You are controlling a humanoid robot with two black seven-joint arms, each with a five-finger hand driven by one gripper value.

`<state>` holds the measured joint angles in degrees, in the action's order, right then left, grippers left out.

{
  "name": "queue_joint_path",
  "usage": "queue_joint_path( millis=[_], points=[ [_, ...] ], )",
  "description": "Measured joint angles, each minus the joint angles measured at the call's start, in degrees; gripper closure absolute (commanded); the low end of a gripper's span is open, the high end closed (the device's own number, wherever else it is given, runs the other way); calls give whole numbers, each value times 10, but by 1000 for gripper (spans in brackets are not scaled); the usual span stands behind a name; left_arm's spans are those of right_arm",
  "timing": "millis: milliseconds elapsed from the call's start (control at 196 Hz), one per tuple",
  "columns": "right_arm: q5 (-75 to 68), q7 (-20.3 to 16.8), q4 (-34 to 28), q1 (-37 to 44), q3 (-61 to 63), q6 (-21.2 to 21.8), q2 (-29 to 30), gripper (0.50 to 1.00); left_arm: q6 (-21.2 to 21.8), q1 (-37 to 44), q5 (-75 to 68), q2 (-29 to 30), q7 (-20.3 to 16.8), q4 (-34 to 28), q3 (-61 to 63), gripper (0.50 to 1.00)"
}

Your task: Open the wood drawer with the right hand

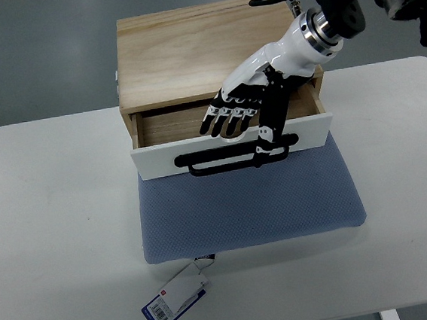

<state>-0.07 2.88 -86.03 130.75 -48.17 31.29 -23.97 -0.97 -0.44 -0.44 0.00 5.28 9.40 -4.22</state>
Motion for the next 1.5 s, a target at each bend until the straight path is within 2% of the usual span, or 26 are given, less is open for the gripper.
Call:
queue_joint_path(
  millis=[178, 372, 541, 668, 790, 933, 1005, 1081, 1260, 1499],
  points=[
    [-8, 3, 16, 11, 17, -18, -49, 581, 0, 0, 0, 0, 0, 0, 0, 500],
    [-27, 4, 38, -24, 69, -74, -142, 581, 0, 0, 0, 0, 0, 0, 0, 500],
    [-30, 4, 59, -139, 190, -138, -231, 581, 0, 0, 0, 0, 0, 0, 0, 500],
    [-27, 4, 78, -268, 313, -200, -289, 581, 0, 0, 0, 0, 0, 0, 0, 500],
    [-23, 4, 105, -412, 457, -250, -308, 581, 0, 0, 0, 0, 0, 0, 0, 500],
    [9, 3, 132, -592, 645, -292, -300, 581, 0, 0, 0, 0, 0, 0, 0, 500],
    [46, 3, 147, -683, 741, -308, -271, 579, 0, 0, 0, 0, 0, 0, 0, 500],
    [84, 4, 169, -748, 808, -325, -238, 579, 0, 0, 0, 0, 0, 0, 0, 500],
    [151, 5, 226, -841, 917, -352, -160, 579, 0, 0, 0, 0, 0, 0, 0, 500],
    [226, 8, 269, -909, 1003, -380, -79, 576, 0, 0, 0, 0, 0, 0, 0, 500]
  ],
)
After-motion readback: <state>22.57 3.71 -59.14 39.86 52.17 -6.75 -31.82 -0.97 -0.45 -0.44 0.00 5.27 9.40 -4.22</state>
